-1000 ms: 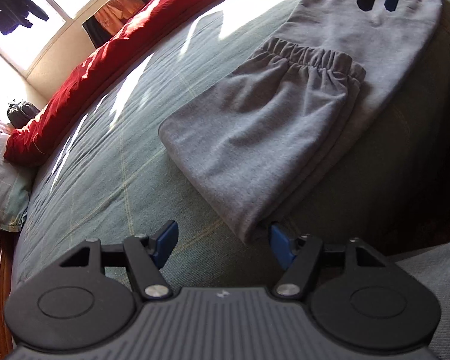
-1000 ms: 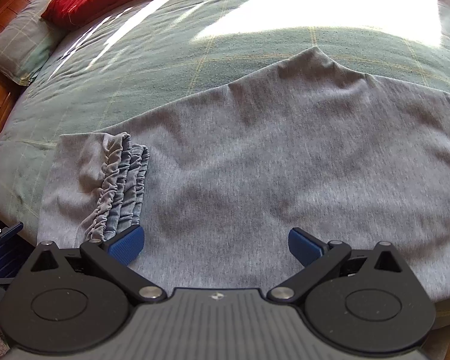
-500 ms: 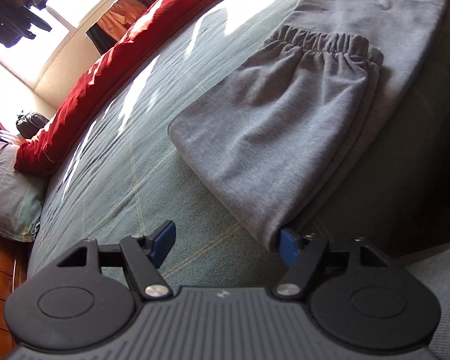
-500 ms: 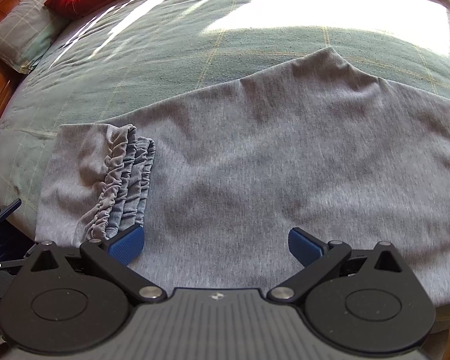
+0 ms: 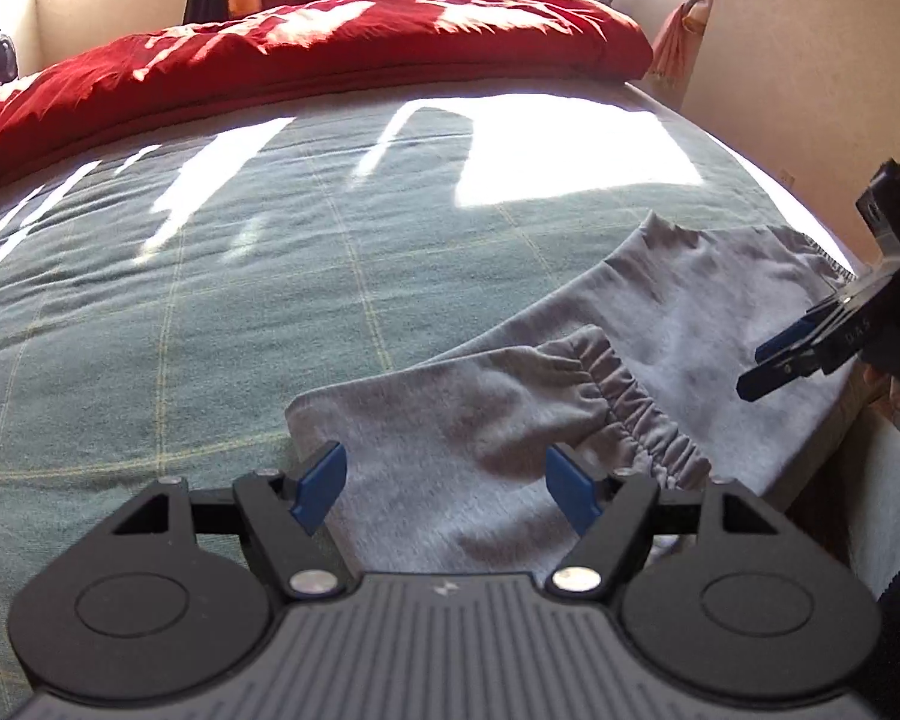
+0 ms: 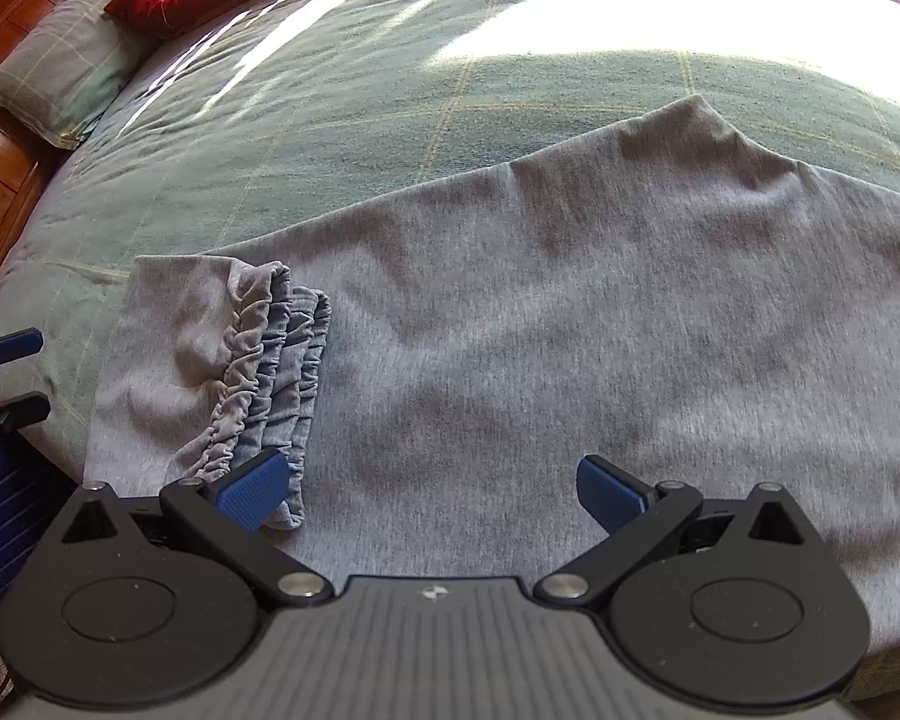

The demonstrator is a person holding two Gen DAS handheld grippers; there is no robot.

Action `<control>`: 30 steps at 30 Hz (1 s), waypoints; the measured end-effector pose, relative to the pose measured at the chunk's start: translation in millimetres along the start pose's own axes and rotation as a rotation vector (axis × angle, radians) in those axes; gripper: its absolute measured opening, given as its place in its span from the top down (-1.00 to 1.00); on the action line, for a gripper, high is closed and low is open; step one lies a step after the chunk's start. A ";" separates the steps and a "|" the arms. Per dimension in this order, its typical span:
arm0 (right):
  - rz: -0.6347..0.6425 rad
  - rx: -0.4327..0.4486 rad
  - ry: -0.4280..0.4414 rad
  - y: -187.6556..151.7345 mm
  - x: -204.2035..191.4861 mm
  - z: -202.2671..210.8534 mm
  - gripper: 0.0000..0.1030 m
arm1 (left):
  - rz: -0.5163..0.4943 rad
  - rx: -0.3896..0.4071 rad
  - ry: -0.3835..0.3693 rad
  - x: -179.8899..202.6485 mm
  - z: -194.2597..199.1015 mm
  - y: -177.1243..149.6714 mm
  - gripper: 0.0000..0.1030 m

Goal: Fold clothes
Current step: 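Move the open right tool across the sweatpants toward the elastic waistband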

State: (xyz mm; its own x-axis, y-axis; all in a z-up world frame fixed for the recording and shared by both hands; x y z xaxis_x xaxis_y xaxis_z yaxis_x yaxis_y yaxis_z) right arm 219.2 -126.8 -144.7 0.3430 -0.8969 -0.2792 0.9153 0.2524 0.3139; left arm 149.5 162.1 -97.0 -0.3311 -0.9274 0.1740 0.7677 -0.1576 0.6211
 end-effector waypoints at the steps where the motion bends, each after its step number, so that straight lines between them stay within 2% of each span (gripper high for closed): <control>1: 0.003 -0.002 0.001 1.1 0.5 -1.1 -1.00 | 0.017 -0.008 -0.003 -4.7 -14.3 5.3 -0.43; 4: 0.009 -0.007 0.006 4.4 3.7 -4.0 -1.00 | 0.066 -0.045 -0.015 -16.3 -47.7 8.0 -0.43; 7: 0.007 -0.027 -0.002 6.8 11.1 -13.2 -1.00 | 0.110 -0.095 -0.002 -30.3 -71.2 -2.6 -0.43; 10: -0.017 -0.051 0.002 5.1 21.3 -25.6 -1.00 | 0.134 -0.085 -0.014 -35.0 -70.7 -8.0 -0.43; 16: -0.006 -0.045 0.034 1.3 27.0 -30.1 -1.00 | 0.109 -0.038 -0.024 -28.1 -58.6 14.1 -0.44; 21: -0.030 -0.035 0.059 -0.2 32.4 -29.7 -1.00 | 0.123 -0.094 0.017 -31.9 -84.6 13.7 -0.44; 24: 0.020 -0.031 0.057 -2.6 30.1 -29.7 -1.00 | 0.096 -0.085 0.018 -19.0 -75.2 16.1 -0.43; 30: 0.087 -0.015 0.016 -7.3 22.3 -30.3 -1.00 | -0.054 -0.083 -0.078 43.6 -44.4 -2.2 -0.45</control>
State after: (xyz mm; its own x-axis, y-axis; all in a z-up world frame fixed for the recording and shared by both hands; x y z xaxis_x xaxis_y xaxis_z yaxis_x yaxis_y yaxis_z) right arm 226.5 -137.7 -180.7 0.4245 -0.8654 -0.2661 0.8850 0.3346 0.3237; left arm 157.7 107.0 -124.7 -0.4127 -0.8881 0.2025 0.7892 -0.2376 0.5663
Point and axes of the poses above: each gripper's, at about its wrist camera, not at the fingertips, and z roughly against the way its jaws point, x to its right, y to its top, the point moved 5 cm from there along -z, roughly the way its jaws point, and after that the axes turned 4 degrees about -y, right-handed, at the moved point
